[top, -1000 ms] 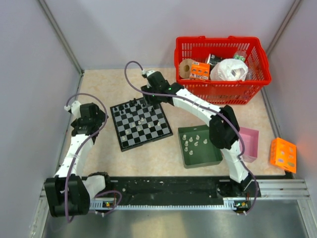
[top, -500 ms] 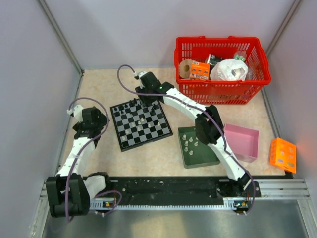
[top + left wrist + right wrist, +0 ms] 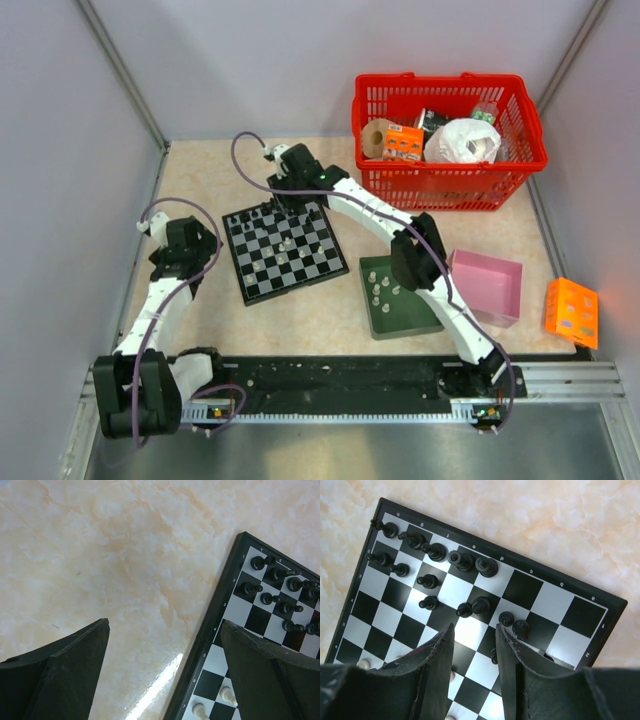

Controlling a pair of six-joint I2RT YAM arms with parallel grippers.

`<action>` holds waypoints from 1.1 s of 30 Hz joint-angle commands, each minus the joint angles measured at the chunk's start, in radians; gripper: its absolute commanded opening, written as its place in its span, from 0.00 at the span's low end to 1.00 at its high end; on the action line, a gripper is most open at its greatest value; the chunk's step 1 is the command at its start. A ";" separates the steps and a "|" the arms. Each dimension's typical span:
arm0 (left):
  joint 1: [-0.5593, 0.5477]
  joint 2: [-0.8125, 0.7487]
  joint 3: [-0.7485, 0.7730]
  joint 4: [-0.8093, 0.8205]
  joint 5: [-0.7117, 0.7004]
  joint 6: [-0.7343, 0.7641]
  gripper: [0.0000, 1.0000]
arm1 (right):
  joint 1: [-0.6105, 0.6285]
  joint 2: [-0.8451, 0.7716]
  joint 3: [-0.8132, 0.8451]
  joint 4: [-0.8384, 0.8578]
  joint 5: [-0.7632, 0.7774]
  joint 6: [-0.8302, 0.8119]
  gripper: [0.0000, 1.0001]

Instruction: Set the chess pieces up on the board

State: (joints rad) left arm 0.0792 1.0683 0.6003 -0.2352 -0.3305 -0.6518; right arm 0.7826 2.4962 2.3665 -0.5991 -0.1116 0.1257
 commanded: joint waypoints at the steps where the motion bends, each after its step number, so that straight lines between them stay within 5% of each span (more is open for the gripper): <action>1: 0.005 -0.030 0.015 0.027 -0.002 0.003 0.98 | 0.004 0.021 0.069 0.042 -0.034 -0.021 0.39; 33: 0.005 -0.028 0.032 0.002 0.001 0.012 0.98 | 0.012 0.119 0.143 0.058 -0.025 -0.034 0.29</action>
State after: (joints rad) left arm 0.0795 1.0554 0.6006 -0.2409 -0.3302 -0.6514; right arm 0.7845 2.5950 2.4557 -0.5678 -0.1406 0.1047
